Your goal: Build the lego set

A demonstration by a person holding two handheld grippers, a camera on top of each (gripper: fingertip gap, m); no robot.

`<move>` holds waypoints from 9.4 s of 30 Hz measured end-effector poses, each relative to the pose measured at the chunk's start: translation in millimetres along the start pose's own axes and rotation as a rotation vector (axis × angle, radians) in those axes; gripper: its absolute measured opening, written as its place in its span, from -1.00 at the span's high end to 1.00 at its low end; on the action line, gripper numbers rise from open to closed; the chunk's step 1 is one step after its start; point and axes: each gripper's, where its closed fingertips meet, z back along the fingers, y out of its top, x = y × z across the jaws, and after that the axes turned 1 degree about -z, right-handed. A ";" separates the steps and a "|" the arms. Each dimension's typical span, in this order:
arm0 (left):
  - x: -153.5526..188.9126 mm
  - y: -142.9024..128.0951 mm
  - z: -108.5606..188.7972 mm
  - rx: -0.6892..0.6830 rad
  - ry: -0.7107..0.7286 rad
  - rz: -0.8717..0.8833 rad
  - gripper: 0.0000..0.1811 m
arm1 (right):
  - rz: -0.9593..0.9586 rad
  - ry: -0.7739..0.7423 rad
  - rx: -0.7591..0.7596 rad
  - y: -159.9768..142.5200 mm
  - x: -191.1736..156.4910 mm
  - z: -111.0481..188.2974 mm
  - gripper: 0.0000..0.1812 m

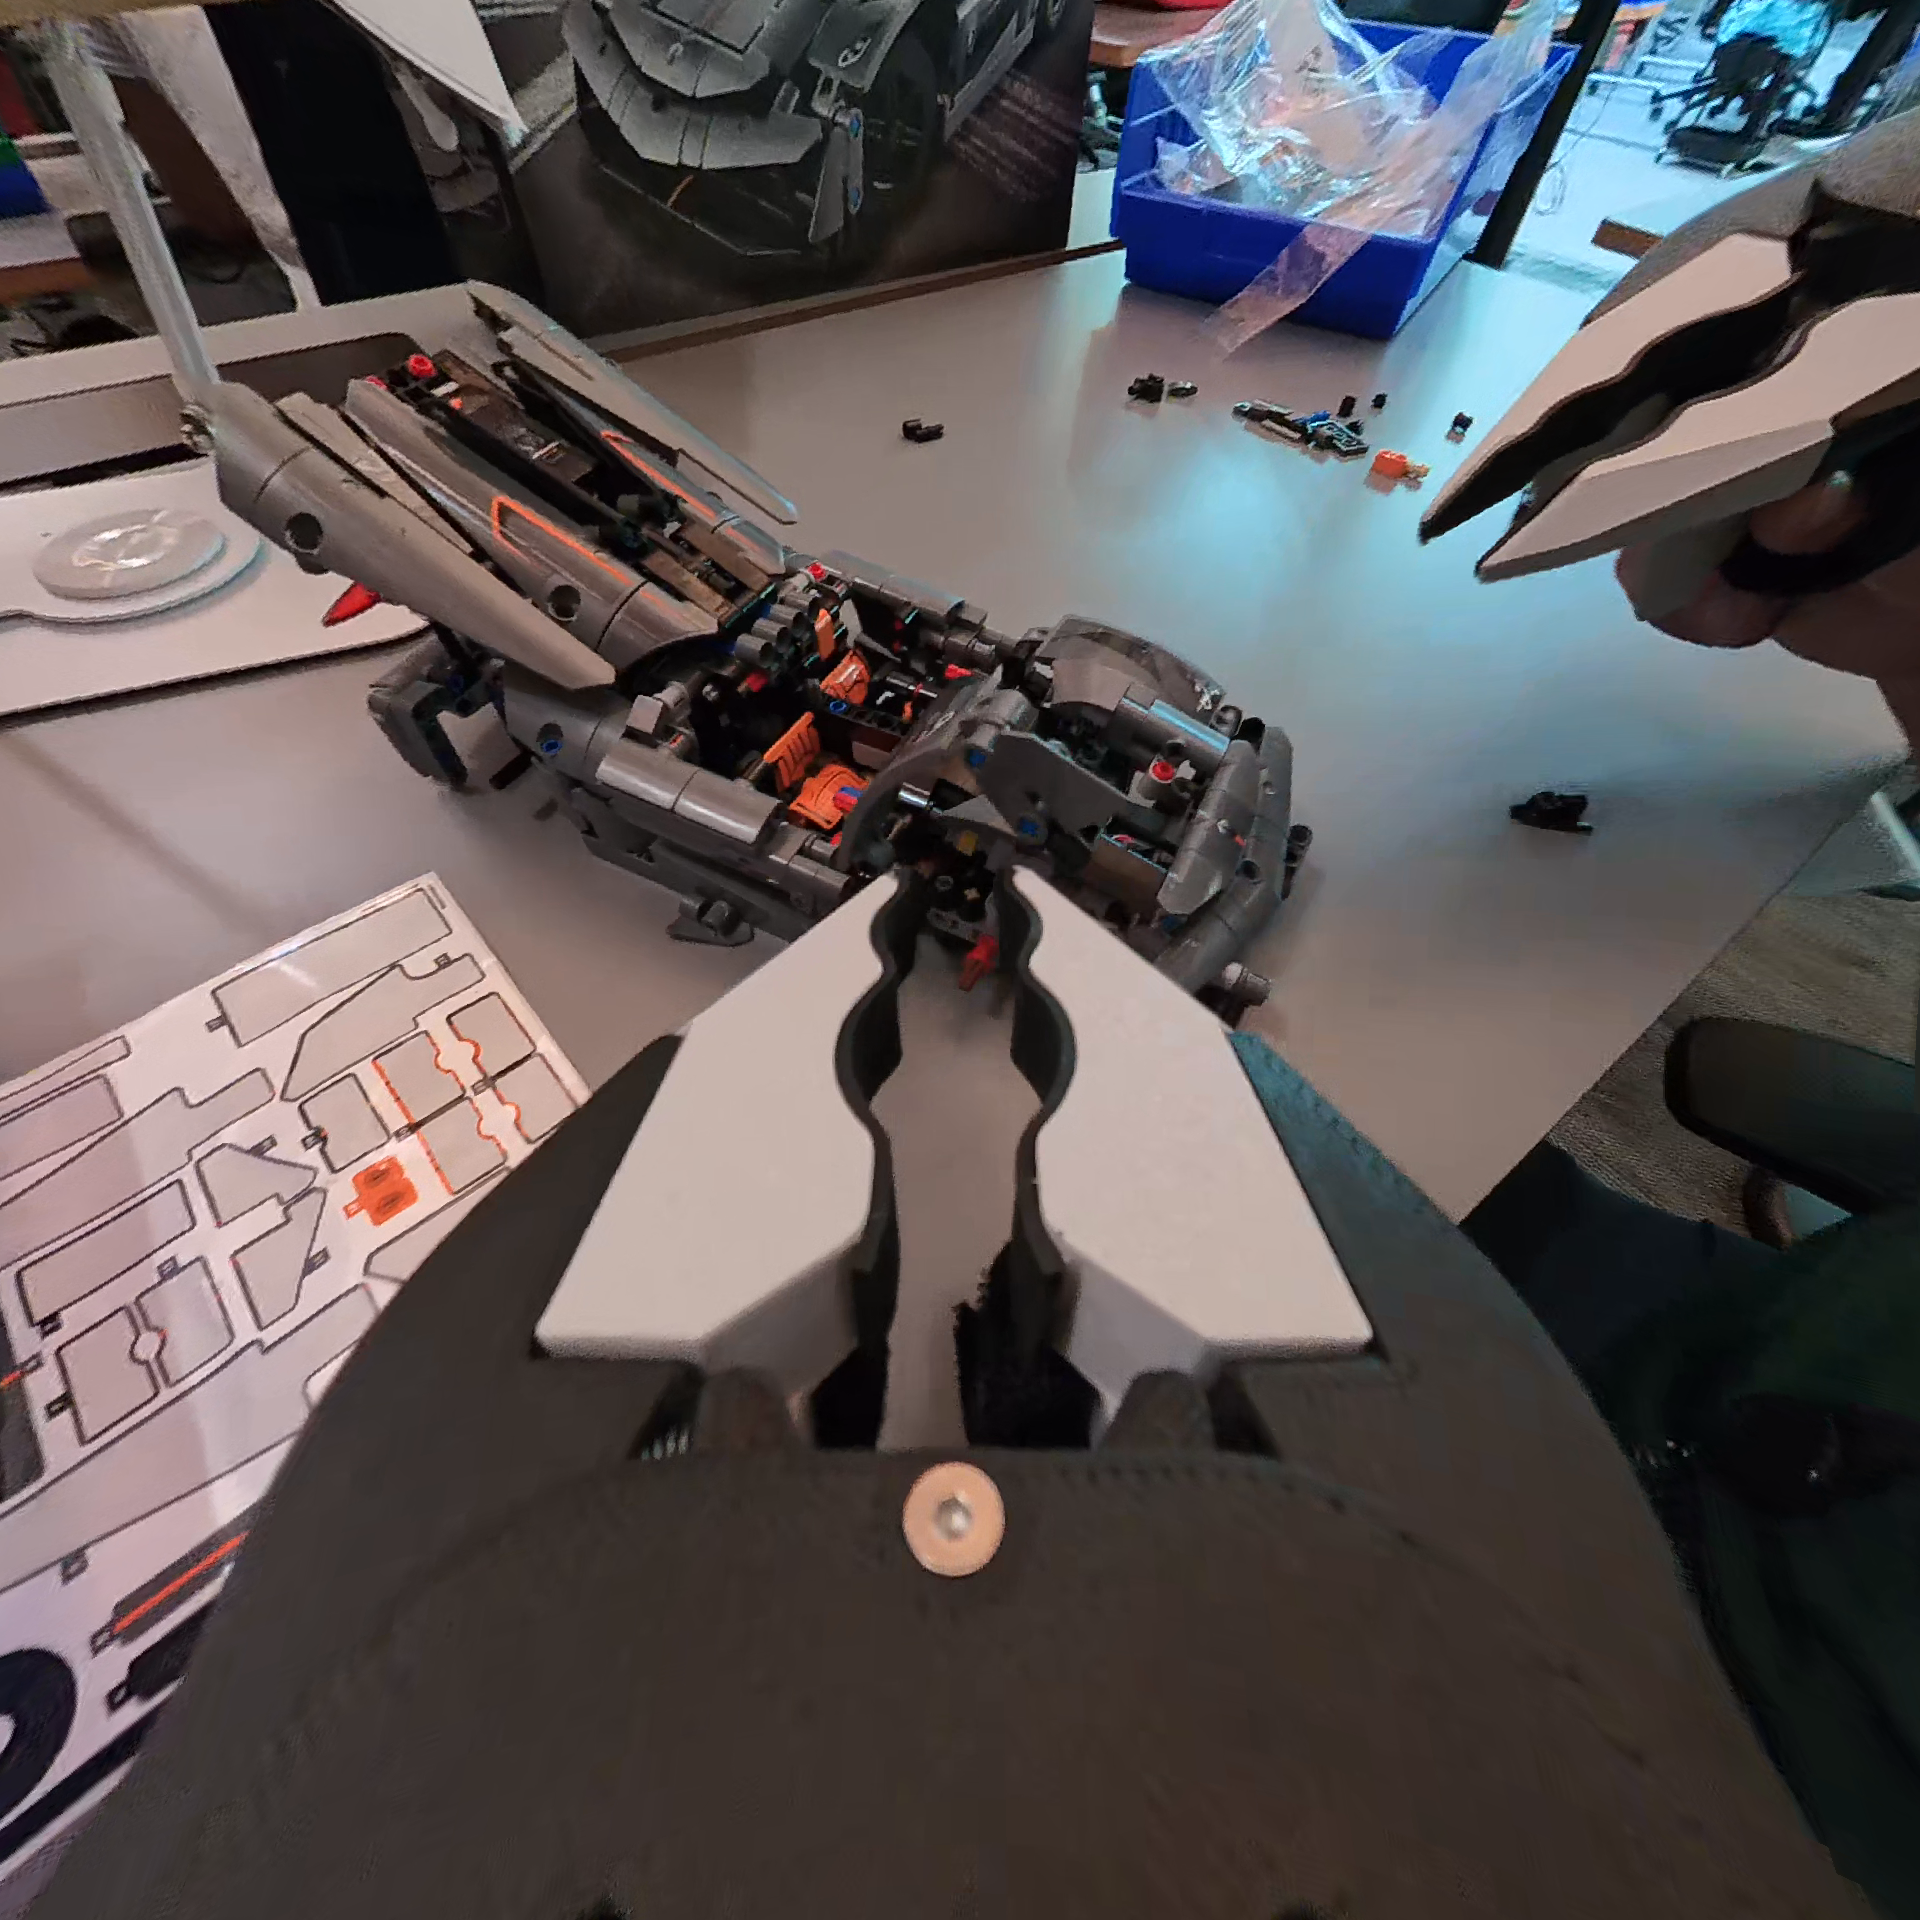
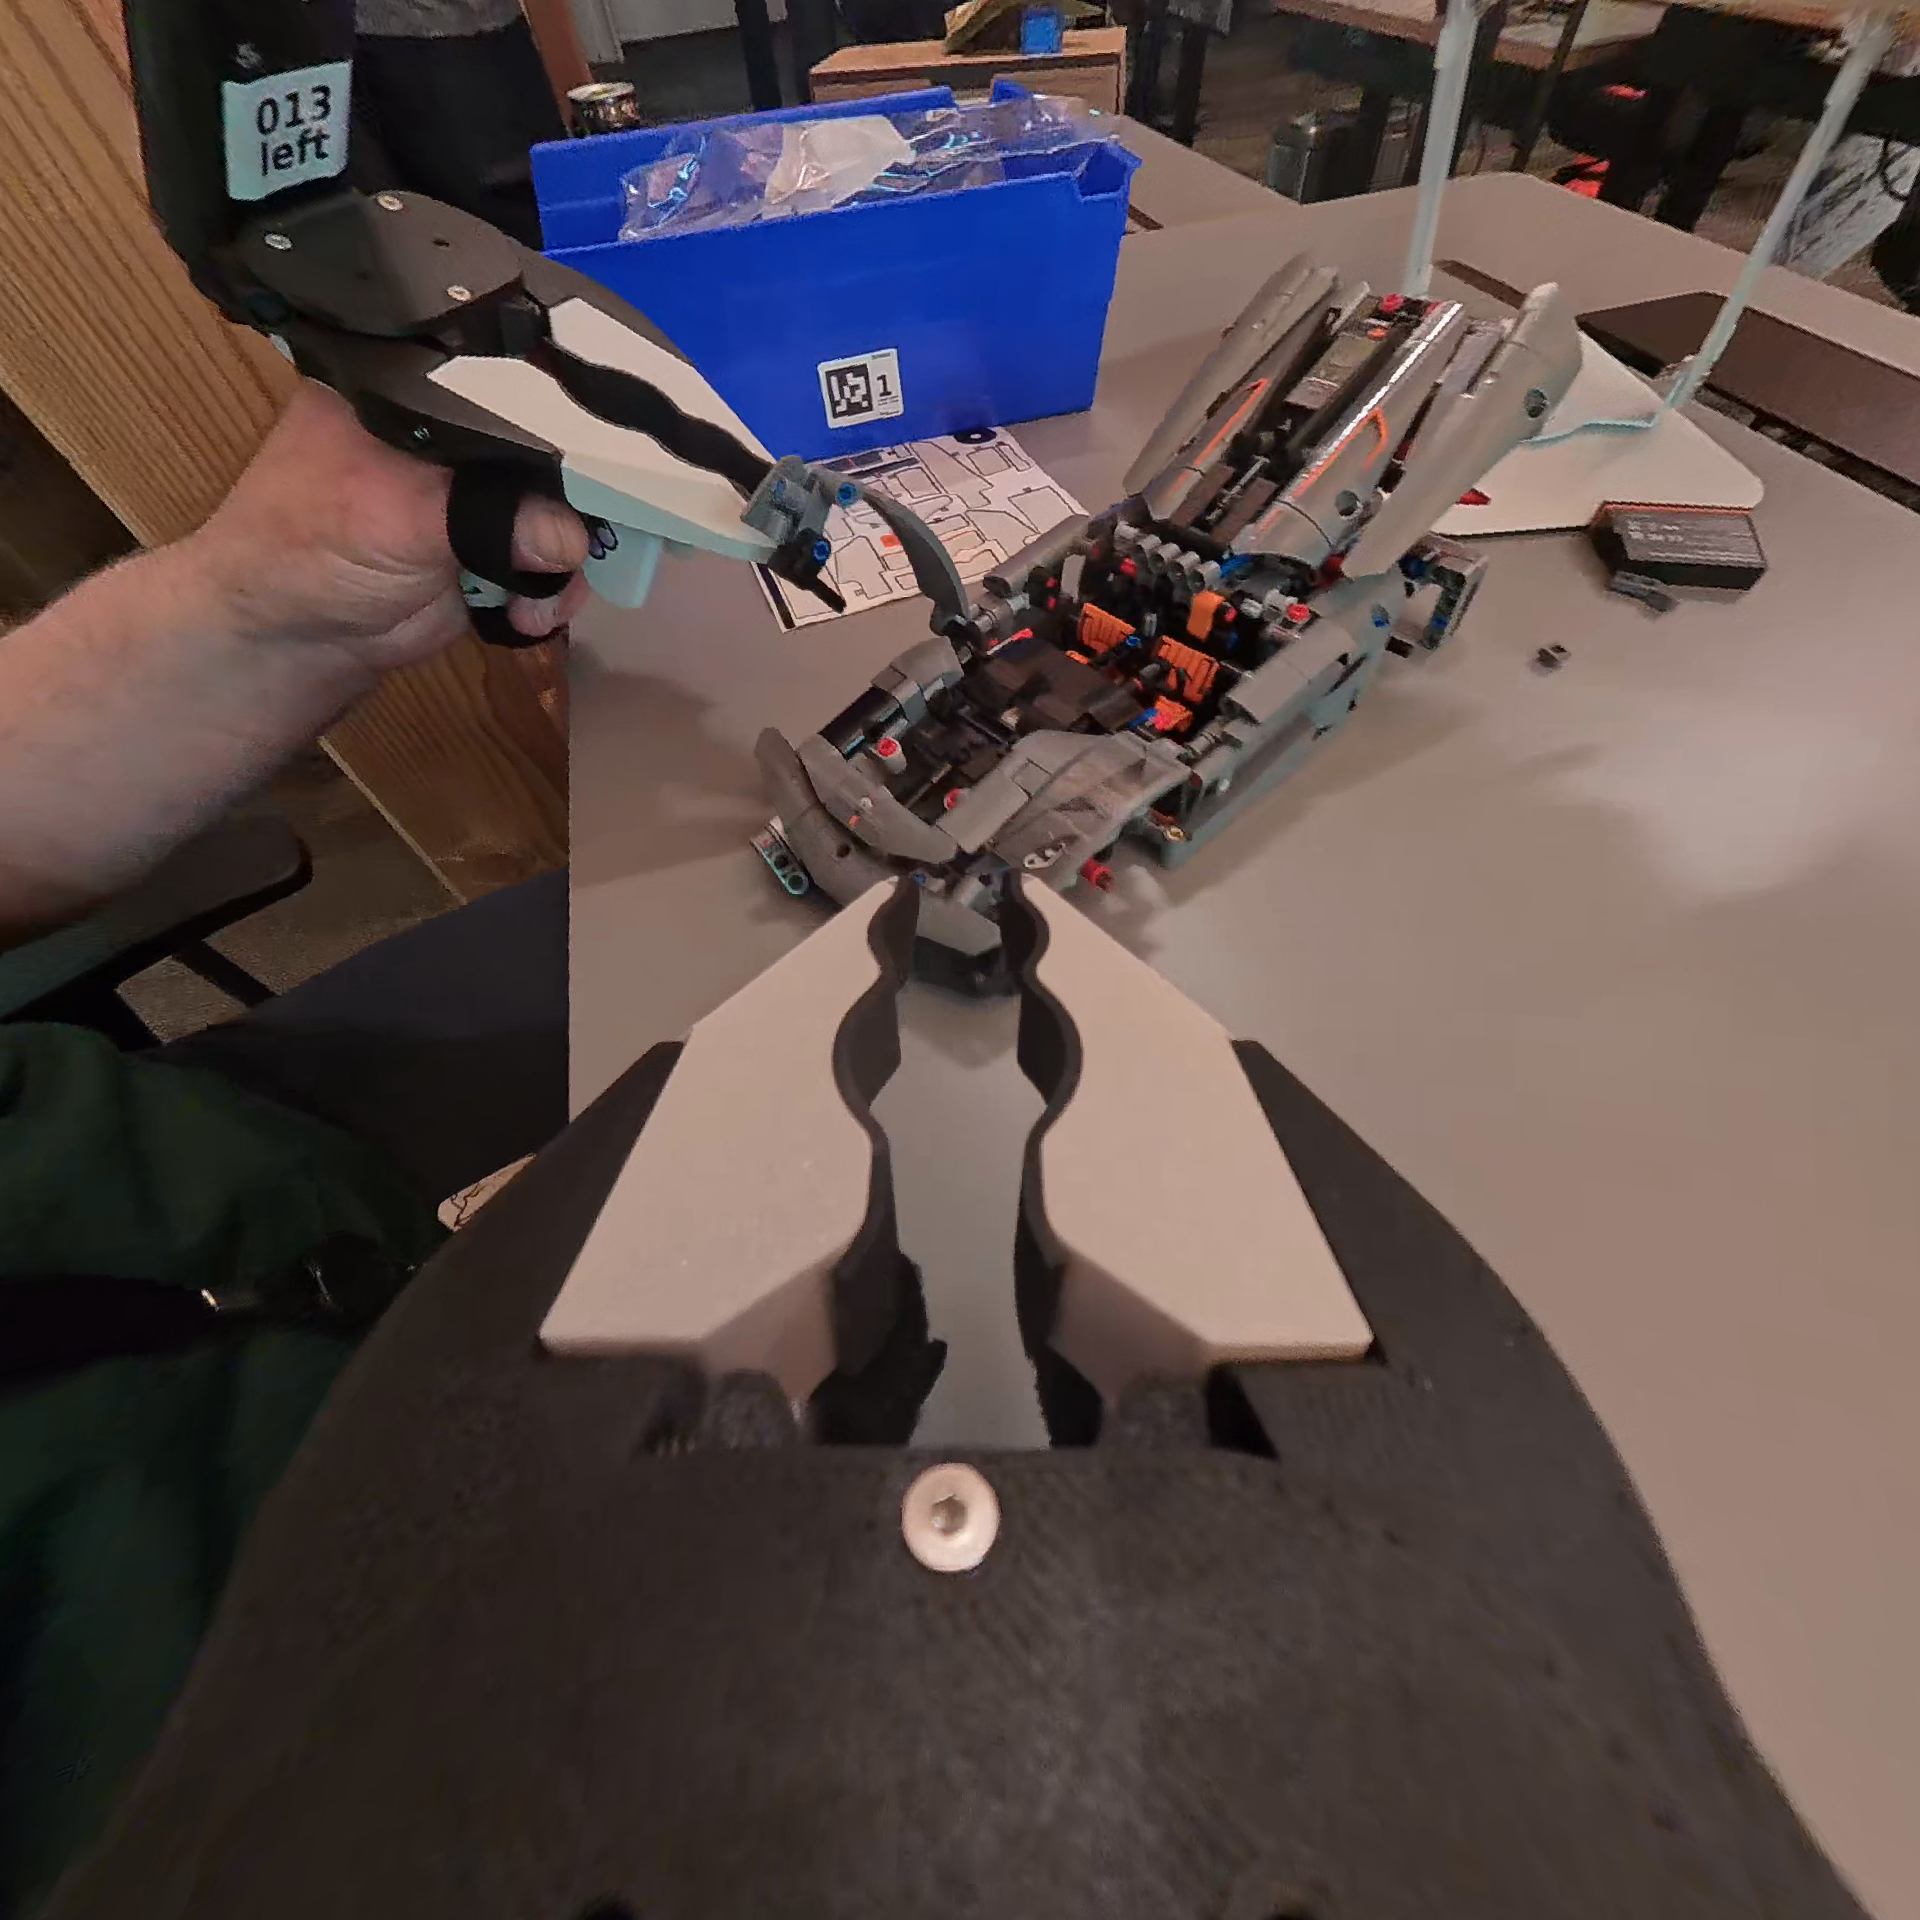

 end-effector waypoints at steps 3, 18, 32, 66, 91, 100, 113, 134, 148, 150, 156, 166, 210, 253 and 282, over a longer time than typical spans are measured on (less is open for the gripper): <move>-3.2 -3.6 2.9 -0.021 0.035 0.005 0.85 | -0.024 0.001 0.023 -6.0 6.4 7.1 0.84; 15.4 12.8 0.9 -0.007 0.035 -0.066 0.66 | -0.040 0.065 0.039 -4.9 -4.5 -0.1 0.79; 5.8 24.2 -8.6 0.018 -0.015 0.064 0.80 | 0.053 0.119 -0.034 27.2 -36.0 -54.3 0.79; -9.9 58.6 -19.4 0.059 -0.209 -0.115 0.66 | -0.038 0.197 -0.073 53.2 -28.7 -143.5 0.97; -3.9 62.5 -5.5 0.141 -0.276 -0.272 0.65 | -0.117 0.273 -0.149 57.0 -28.3 -127.5 0.96; -13.2 47.7 -20.4 -0.014 0.010 -0.859 0.67 | -0.084 0.287 -0.200 53.4 -31.2 -127.4 0.96; -9.0 44.6 -27.8 0.020 0.060 -0.966 0.78 | 0.167 0.213 -0.336 44.1 -22.6 -121.8 0.96; 0.8 39.4 -31.4 0.023 0.039 -1.000 0.81 | 0.873 -0.011 -0.524 35.6 -2.2 -111.8 0.96; 6.6 44.3 -36.5 0.050 0.049 -0.961 0.82 | 0.412 0.013 -0.221 39.3 -5.4 -106.1 0.87; 4.7 44.8 -37.2 0.045 0.055 -0.943 0.81 | 0.371 0.013 -0.206 38.8 -4.9 -110.4 0.95; 6.8 51.1 -32.5 0.076 0.060 -0.956 0.66 | 0.251 0.064 -0.193 42.6 -6.1 -113.7 0.97; 7.6 50.8 -35.5 -0.074 0.072 -1.255 0.75 | 0.374 0.042 -0.312 41.5 -5.2 -116.1 0.98; 1.5 29.1 -35.8 -0.417 -0.207 -1.249 0.46 | 0.265 -0.153 -0.268 19.6 45.7 -38.1 0.98; 40.1 32.0 -32.3 -0.024 0.071 -0.939 0.55 | -0.238 -0.034 -0.430 -78.6 81.2 2.3 0.93; 50.7 22.2 -38.6 -0.055 0.041 -0.806 0.66 | -0.221 -0.029 -0.353 -70.7 83.2 5.6 0.93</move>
